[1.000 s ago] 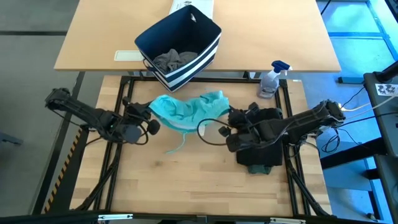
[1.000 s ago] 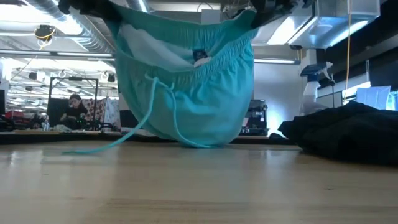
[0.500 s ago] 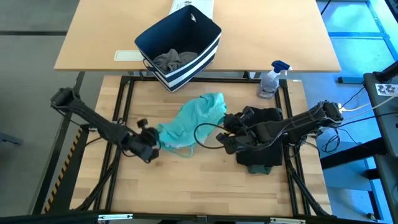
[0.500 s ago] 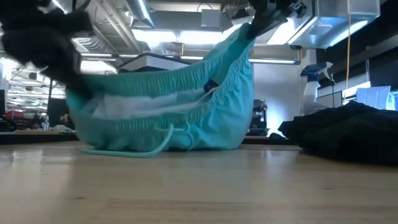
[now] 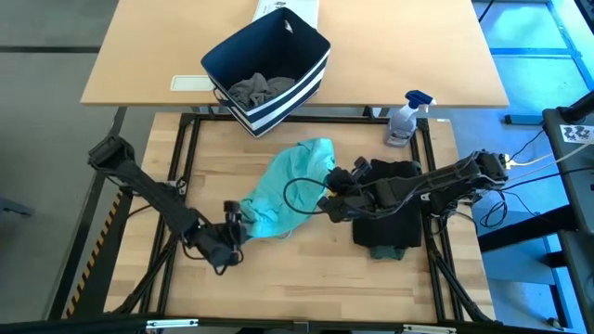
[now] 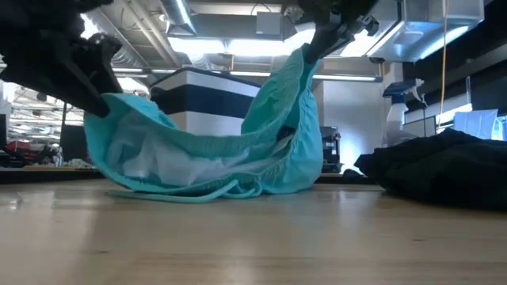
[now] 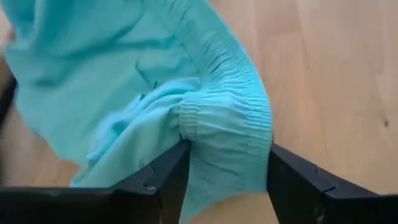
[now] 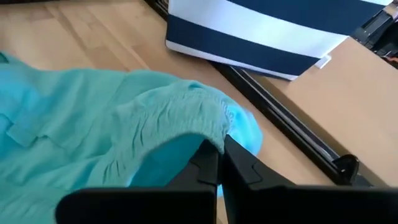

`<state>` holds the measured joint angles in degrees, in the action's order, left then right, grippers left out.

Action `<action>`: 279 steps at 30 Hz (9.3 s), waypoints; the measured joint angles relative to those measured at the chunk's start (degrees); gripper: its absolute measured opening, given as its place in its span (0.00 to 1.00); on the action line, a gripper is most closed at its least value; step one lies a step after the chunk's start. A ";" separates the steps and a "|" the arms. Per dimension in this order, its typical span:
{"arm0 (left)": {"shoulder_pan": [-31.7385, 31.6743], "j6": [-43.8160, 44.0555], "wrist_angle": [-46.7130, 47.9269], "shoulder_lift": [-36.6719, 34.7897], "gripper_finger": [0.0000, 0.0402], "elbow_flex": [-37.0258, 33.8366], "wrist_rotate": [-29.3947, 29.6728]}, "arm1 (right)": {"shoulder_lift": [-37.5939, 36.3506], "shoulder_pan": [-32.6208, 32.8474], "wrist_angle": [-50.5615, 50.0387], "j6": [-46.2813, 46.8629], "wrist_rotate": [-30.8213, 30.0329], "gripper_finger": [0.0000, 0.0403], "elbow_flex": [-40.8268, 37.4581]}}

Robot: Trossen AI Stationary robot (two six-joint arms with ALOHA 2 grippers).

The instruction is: Fold Laundry from Bin

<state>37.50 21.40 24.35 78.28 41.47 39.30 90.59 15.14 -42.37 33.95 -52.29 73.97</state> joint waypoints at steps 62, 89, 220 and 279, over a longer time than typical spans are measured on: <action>1.52 19.37 22.72 11.86 0.38 5.31 4.07 | 0.32 -0.18 0.26 -1.24 2.47 0.00 0.00; 8.60 25.07 23.73 0.01 0.38 5.31 2.82 | 0.32 -0.16 0.22 -1.25 3.06 0.00 0.00; -4.61 56.97 57.63 0.26 0.00 22.01 25.95 | 3.56 7.96 12.16 25.87 14.84 0.05 -24.68; -12.93 40.97 56.67 -24.29 0.00 22.03 49.94 | -8.24 -12.60 -6.87 -20.46 2.78 0.01 16.24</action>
<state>24.57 62.37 81.01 53.99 63.51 89.25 82.35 2.54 -49.24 13.50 -49.51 90.22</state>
